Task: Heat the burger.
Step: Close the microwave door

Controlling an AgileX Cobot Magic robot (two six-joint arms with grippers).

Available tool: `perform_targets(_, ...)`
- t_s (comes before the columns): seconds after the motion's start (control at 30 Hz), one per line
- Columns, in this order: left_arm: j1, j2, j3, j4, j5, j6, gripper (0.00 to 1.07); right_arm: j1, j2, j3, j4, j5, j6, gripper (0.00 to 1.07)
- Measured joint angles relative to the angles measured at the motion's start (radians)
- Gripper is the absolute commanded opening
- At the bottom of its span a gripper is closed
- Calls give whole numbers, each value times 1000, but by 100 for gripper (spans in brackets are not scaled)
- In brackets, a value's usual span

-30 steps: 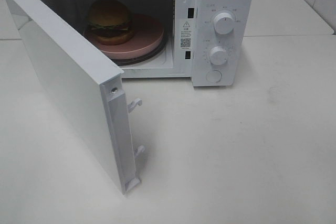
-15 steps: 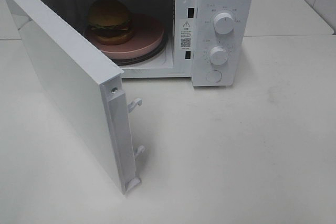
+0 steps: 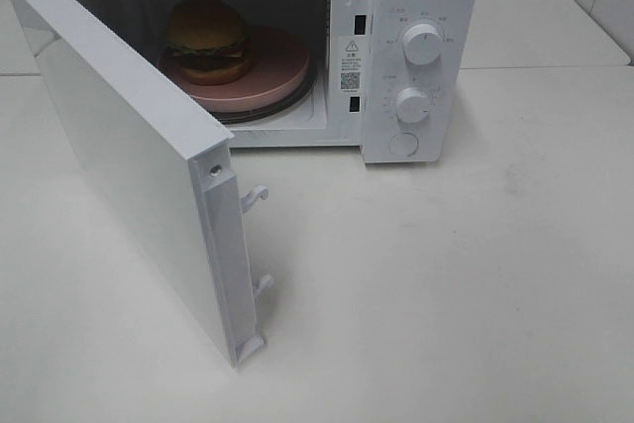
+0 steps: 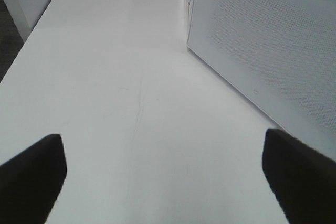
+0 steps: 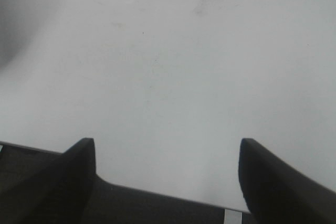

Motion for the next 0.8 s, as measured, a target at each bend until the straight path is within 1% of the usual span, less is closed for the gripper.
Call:
perform_targets(0.03, 0, 0, 0, 0, 0, 0, 93, -31, -34, 15, 11, -16, -3, 74)
perform_targets(0.07, 0, 0, 0, 0, 0, 0, 93, -31, -34, 15, 11, -16, -3, 74)
perform_targets(0.13, 0, 0, 0, 0, 0, 0, 93, -70, -75, 32, 27, -44, -27, 74)
perform_targets(0.23, 0, 0, 0, 0, 0, 0, 93, -80, -88, 36, 37, -48, -29, 74)
perform_targets(0.3, 0, 0, 0, 0, 0, 0, 93, -111, -119, 42, 51, -58, -38, 74)
perform_targets(0.5, 0, 0, 0, 0, 0, 0, 93, -158, -172, 42, 56, -65, -46, 74)
perform_targets(0.8, 0, 0, 0, 0, 0, 0, 93, -175, -176, 42, 59, -66, -46, 74)
